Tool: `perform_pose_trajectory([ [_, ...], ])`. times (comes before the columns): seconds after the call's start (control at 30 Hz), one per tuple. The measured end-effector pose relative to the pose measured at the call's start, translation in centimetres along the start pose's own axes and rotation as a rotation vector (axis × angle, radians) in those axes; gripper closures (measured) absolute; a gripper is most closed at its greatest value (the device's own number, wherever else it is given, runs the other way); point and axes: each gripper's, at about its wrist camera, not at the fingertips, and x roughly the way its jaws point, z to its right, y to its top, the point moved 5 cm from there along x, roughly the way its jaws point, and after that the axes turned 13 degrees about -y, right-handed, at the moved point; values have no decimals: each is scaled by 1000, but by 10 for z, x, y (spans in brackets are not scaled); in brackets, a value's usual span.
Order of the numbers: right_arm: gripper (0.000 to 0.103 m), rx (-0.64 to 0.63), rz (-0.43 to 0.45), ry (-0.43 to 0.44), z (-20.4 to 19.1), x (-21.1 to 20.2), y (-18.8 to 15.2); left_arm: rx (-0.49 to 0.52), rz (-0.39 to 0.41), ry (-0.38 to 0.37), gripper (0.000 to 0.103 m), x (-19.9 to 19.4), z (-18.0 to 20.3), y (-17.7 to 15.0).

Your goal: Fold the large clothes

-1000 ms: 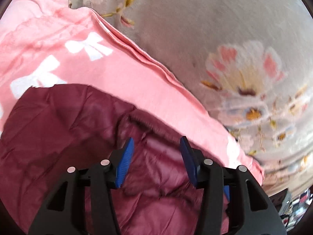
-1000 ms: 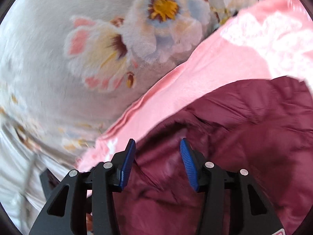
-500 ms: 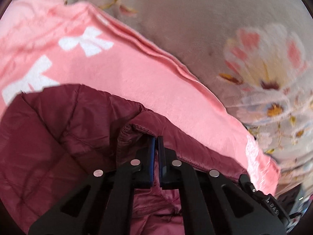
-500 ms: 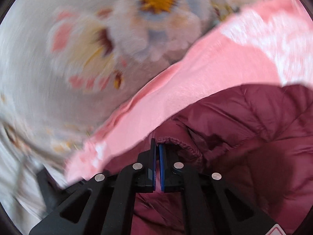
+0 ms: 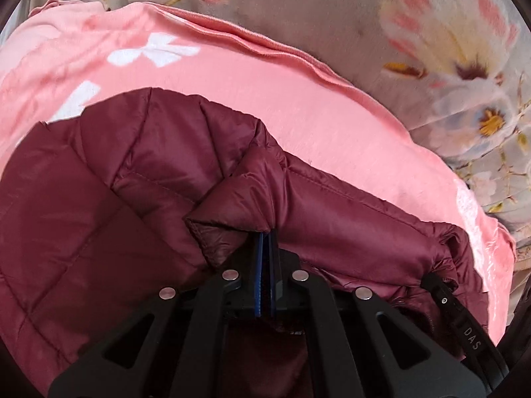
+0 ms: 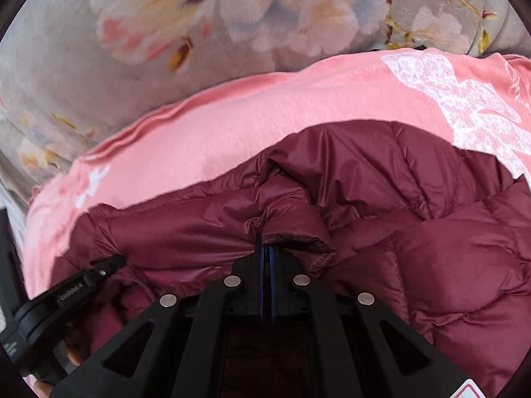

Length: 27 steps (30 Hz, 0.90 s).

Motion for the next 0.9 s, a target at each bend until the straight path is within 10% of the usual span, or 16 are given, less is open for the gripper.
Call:
perform_pose_trajectory([
  [0.9,99,-6,-2,-4,1,1,-1,67,21,58,99,8,6,-4],
])
